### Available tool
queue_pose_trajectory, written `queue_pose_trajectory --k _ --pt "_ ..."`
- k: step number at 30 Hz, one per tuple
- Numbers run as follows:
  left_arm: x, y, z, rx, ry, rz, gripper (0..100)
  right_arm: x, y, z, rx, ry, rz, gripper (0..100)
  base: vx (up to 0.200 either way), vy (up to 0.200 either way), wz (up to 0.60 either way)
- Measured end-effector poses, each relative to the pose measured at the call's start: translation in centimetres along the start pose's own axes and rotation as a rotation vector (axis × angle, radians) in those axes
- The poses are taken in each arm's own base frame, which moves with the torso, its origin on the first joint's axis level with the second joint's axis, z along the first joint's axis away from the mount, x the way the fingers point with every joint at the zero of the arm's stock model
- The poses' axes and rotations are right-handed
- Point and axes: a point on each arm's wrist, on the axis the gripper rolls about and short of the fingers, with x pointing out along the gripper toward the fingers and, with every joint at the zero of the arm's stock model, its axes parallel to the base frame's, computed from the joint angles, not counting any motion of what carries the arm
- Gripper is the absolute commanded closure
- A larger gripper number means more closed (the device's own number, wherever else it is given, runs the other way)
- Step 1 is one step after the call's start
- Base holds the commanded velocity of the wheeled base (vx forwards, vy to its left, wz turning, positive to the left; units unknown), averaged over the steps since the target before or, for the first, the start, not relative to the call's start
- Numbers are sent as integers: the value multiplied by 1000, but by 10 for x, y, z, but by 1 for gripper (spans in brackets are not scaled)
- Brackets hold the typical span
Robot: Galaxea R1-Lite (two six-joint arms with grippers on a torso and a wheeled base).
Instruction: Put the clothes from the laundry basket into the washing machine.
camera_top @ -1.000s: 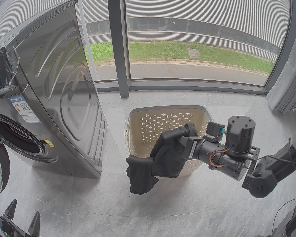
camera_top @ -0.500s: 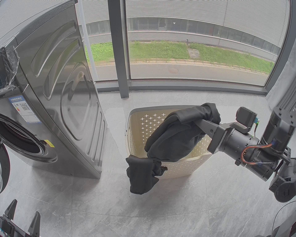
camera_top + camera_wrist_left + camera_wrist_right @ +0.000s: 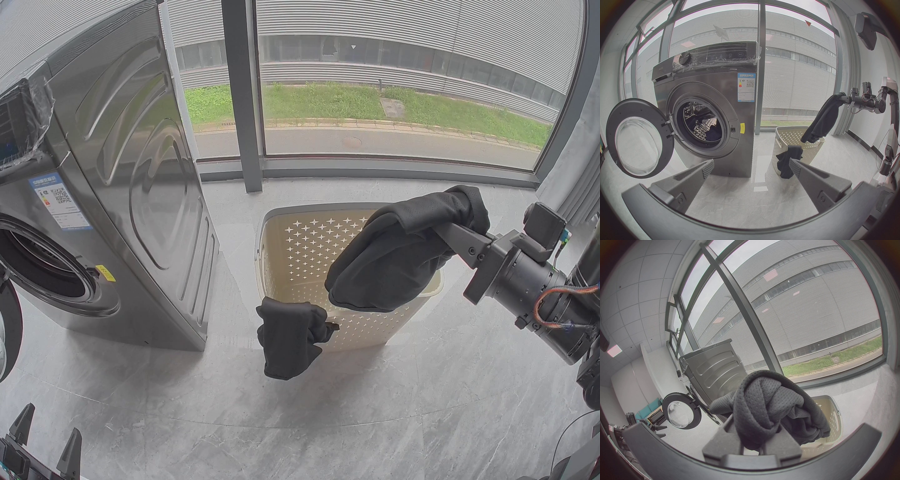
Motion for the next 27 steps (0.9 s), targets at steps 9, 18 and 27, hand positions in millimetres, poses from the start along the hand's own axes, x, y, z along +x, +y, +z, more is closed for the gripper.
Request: queue_pose_trajectory --k 9,18,27 --pt "0 0 0 0 0 1 0 -2 -1 2 -1 -10 -5 100 -200 0 0" --pt "0 0 0 -4 0 1 0 -2 0 1 0 -12 2 100 -22 44 0" --pt "0 0 0 -8 0 1 0 -2 -1 1 3 -11 -2 100 0 200 0"
